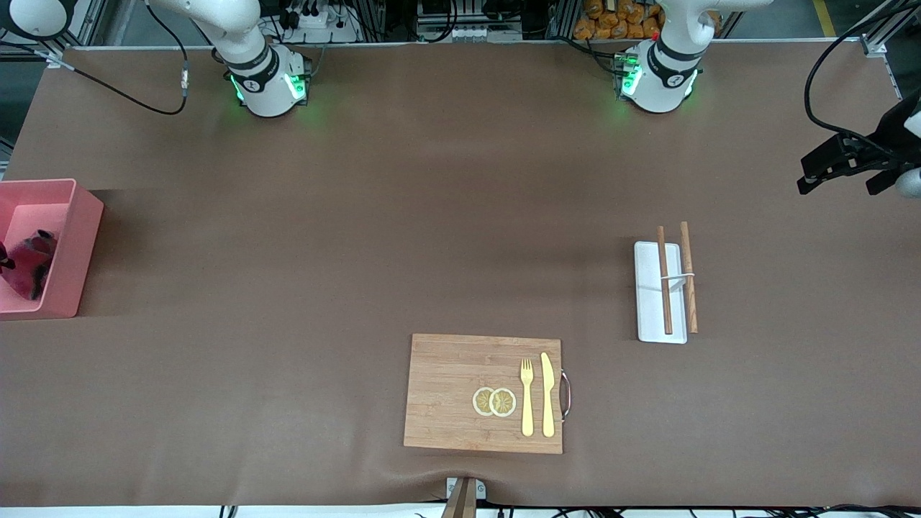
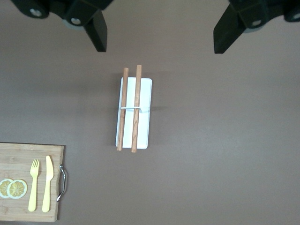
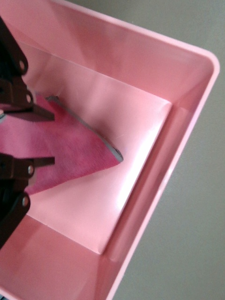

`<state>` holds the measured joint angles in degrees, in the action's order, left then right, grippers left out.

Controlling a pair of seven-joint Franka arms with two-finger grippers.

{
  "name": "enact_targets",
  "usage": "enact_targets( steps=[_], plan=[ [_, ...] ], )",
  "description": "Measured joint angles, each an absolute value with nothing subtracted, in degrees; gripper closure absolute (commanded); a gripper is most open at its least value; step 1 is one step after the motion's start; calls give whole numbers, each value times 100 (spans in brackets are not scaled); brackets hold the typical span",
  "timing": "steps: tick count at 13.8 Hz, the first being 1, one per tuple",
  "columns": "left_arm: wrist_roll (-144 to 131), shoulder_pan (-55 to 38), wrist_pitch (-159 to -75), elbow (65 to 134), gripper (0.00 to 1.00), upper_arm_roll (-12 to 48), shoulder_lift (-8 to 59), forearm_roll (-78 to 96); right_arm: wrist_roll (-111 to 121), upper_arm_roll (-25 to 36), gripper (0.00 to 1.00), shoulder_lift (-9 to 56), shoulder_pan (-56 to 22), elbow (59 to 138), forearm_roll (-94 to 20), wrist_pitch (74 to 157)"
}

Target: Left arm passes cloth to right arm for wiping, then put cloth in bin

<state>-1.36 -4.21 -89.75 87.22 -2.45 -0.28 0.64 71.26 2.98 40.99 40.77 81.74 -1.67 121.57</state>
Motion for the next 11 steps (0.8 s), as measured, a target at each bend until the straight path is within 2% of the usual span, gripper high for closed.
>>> enact_targets(
  steps=[4,11],
  plan=[
    [-136,-427,-8995,8722,0,-241,-28,64,6550,186,0,3931,3921,7839,-173,11236],
    [-136,-421,-9003,8722,0,-239,8,30,3939,131,0,2888,2753,7754,-98,9571]
  ],
)
